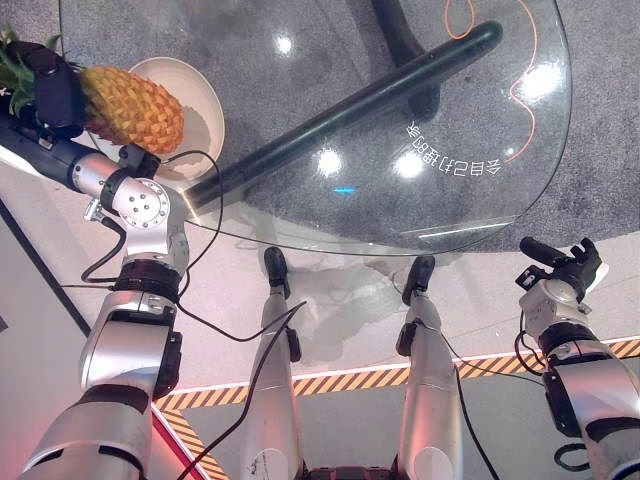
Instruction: Pick up the fruit to the plate
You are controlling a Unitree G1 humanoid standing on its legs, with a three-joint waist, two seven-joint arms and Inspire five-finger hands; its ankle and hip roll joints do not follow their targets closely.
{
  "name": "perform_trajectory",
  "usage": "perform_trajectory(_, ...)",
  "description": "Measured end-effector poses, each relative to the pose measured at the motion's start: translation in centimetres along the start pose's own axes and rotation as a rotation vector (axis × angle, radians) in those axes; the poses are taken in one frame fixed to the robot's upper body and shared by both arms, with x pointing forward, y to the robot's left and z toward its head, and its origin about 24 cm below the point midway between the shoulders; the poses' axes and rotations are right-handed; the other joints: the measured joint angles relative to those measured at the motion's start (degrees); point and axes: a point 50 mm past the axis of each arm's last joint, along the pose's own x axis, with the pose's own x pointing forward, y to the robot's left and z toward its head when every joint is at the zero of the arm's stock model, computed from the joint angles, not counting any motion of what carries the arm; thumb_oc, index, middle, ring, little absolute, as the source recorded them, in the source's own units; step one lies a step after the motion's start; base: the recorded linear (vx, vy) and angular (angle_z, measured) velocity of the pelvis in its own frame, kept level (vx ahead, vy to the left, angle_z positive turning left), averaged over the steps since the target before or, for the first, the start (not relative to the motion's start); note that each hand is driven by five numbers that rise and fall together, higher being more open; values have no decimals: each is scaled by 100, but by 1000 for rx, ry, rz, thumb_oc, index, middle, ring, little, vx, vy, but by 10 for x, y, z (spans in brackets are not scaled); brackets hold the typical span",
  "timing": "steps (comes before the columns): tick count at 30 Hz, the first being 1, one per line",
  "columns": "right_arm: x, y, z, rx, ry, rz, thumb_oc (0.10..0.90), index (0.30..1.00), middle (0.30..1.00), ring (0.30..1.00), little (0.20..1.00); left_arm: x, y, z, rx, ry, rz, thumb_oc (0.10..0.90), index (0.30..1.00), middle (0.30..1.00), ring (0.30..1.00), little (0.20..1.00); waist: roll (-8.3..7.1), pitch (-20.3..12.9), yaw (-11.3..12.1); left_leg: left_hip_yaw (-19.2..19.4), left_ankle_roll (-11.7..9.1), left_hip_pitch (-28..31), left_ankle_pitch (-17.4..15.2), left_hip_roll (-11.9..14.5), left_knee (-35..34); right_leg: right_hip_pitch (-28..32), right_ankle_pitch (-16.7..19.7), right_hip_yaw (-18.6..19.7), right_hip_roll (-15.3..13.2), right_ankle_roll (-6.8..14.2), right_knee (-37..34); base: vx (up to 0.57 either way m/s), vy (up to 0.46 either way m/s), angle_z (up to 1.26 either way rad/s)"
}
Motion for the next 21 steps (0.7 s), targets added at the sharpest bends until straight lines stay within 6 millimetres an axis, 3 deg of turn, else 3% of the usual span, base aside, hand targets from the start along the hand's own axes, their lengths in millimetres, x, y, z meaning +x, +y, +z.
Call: perform_trajectory(21,-2,14,12,19,-30,41,800,900,900,900,900,-3,-3,-4,82,-43,-53,100,300,300,300,200,-45,5,-4,-39,-4,-105,2,5,6,-71,1,-33,11,-6,-12,-2,0,0)
